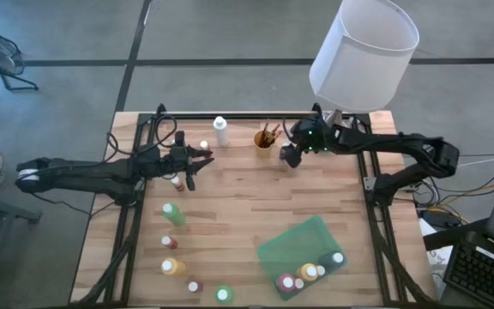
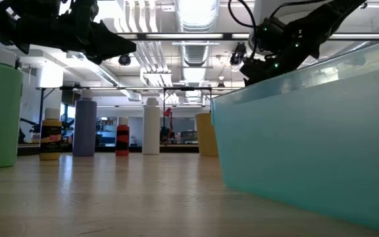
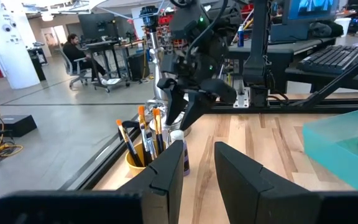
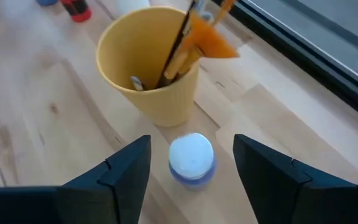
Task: Pick & Place Paint Supplies
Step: Put the purple paint bottle into the green bin
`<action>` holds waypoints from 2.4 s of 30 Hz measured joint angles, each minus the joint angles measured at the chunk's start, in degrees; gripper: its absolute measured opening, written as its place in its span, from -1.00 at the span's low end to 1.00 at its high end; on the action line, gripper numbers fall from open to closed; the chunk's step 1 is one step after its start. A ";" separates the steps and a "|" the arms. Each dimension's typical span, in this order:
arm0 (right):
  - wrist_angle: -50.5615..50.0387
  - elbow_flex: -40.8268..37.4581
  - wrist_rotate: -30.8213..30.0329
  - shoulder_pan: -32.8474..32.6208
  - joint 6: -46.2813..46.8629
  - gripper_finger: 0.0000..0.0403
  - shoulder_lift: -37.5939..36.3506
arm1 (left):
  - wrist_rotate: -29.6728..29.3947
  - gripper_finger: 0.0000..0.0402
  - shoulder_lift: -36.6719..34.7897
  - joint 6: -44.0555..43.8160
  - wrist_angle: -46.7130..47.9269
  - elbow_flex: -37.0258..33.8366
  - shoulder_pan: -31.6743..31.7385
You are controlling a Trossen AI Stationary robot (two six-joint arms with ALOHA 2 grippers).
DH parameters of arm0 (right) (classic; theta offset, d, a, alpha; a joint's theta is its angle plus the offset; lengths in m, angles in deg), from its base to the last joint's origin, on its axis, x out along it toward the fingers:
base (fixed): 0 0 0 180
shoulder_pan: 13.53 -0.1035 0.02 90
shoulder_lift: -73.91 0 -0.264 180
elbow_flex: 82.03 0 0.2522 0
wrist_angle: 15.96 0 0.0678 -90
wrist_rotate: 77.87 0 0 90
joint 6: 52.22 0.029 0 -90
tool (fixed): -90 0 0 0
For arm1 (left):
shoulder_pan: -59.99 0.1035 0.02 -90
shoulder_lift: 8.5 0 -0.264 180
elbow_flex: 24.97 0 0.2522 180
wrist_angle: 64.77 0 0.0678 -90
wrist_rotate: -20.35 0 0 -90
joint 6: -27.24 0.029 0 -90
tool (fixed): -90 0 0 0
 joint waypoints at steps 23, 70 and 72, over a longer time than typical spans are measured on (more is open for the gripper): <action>-0.15 -0.31 -1.65 -0.04 -0.30 0.15 1.18 | -0.02 -0.52 0.01 0.00 0.00 0.02 0.07; 3.16 -0.81 -2.12 -1.18 -0.20 0.14 5.31 | 0.00 -0.52 0.00 0.00 0.00 0.02 0.02; 3.34 -0.79 -3.00 -1.18 -0.19 0.14 5.31 | -0.01 -0.52 0.02 0.00 0.00 0.01 0.02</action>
